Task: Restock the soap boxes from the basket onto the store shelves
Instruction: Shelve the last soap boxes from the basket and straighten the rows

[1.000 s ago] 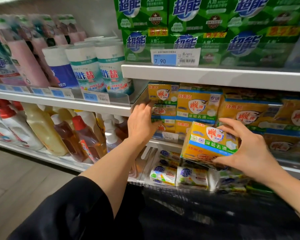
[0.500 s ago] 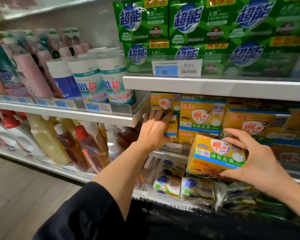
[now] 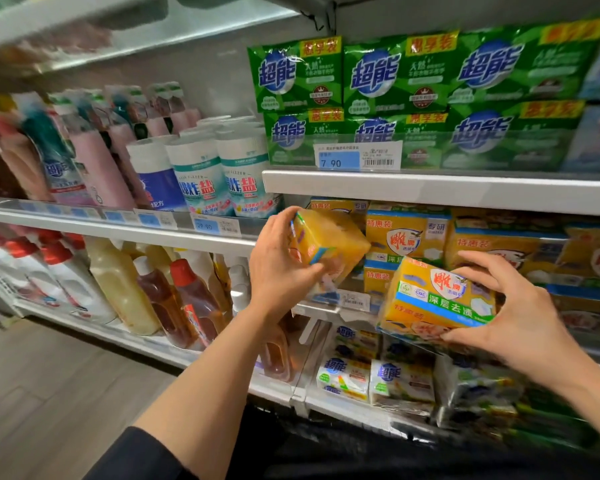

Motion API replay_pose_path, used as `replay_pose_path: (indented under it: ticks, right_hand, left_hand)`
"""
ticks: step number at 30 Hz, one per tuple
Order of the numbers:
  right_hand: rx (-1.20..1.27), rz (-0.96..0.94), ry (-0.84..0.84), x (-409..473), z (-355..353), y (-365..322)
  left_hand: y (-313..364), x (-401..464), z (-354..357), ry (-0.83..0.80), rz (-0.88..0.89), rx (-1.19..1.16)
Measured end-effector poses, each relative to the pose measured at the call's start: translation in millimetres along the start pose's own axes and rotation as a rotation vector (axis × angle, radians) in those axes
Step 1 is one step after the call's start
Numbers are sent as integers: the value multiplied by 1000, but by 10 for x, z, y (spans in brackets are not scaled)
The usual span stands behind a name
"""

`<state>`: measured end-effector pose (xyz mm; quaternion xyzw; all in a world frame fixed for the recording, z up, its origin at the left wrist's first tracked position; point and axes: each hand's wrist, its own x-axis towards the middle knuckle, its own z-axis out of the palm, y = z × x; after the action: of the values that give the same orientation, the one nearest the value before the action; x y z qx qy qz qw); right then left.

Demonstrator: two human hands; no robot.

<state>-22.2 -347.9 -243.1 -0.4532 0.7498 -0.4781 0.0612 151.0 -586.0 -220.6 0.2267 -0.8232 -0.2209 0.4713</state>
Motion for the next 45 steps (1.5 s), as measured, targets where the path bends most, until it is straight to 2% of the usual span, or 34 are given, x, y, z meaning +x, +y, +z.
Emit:
replay_pose_path:
  ticks: [3,5,8,14,20,25,28,34,38,41,43,45]
  right_hand:
    - [28,10,24,9,-6,-59]
    - [33,8,35,12,-3,-94]
    - [41,14,36,10,6,-113]
    - [22,15,23,17,28,-101]
    - [-5,14,5,27,29,-87]
    - [-19,-1,2,39,20,-80]
    - [-17,-6,6,39,19,-90]
    - [4,-3,-1,36,20,-84]
    - [3,0,1,32,9,-69]
    - [6,5,-4,36,-1,-55]
    - [0,4,-7,40,-1,-48]
    - [-4,-1,-6,45,0,-39]
  left_hand:
    - [-3,-21,-98,-23,-359,-303]
    - [23,-59,-122,-68,-510,-433]
    - [69,-95,-103,-58,-665,-510]
    - [-46,-84,-21,3,-755,-358]
    - [-108,-50,80,51,-855,-565]
    - [-102,-98,186,141,-937,-499]
    - [-129,-104,209,205,-1051,-616]
    - [-104,-118,255,158,-1215,-726]
    - [-61,-93,352,149,-1234,-697]
    - [9,-105,394,184,-1179,-568]
    - [78,-170,411,174,-1058,-494]
    - [125,-278,408,126,-830,-441]
